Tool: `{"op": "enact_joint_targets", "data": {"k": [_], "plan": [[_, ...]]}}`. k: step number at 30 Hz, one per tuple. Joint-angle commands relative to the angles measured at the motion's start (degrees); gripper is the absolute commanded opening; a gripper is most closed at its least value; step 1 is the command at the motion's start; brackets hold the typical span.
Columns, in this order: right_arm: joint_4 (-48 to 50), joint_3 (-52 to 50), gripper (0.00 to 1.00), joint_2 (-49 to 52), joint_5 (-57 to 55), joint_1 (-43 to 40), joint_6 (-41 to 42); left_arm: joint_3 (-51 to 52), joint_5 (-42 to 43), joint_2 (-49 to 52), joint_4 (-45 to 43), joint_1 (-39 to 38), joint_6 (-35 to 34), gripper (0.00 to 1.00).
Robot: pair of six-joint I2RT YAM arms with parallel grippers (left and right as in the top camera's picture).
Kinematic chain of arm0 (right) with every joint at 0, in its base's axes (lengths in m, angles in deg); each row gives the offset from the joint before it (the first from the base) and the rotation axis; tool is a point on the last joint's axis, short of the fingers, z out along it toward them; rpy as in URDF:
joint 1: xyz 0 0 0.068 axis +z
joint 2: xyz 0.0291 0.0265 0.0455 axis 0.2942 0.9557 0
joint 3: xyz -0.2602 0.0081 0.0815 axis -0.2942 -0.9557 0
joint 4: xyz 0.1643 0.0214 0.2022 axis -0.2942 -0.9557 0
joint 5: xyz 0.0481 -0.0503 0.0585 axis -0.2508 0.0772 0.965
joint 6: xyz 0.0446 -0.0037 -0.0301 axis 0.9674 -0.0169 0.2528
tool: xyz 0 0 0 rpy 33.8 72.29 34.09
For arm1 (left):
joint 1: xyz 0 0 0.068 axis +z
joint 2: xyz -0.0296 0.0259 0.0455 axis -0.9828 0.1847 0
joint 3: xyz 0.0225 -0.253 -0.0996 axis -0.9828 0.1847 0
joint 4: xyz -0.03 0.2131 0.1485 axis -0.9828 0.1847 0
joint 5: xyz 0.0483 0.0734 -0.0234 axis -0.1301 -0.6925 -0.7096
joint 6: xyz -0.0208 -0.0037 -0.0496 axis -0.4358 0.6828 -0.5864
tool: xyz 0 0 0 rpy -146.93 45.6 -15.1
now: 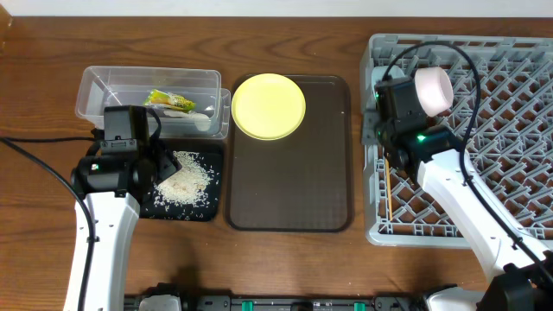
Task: Sort waste into correct bins and load items into the dishwasher rack
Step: 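Carry the second chopstick to the rack's left edge and release it, then move the right gripper to the yellow plate and grasp its edge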
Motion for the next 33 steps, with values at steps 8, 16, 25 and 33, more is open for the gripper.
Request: {"op": "enact_joint_targets", "data": {"k": [8,16,25,33], "plan": [[18.84,0.09,0.45,5.07,12.33,5.49,-2.56,-0.57,-0.28,-0.07,-0.2,0.31,-0.28,0.77],[30.23,0.09,0.45,18.49,11.85,9.79,-2.49,-0.55,-0.28,0.02,-0.17,0.31,-0.28,0.77],[40.06,0.09,0.39,29.77,10.54,11.96,1.2,-0.5,-0.28,0.04,-0.17,0.31,-0.28,0.77],[36.63,0.09,0.33,32.11,7.15,12.35,4.35,-0.44,-0.28,0.59,-0.2,0.31,-0.28,0.77]]}}
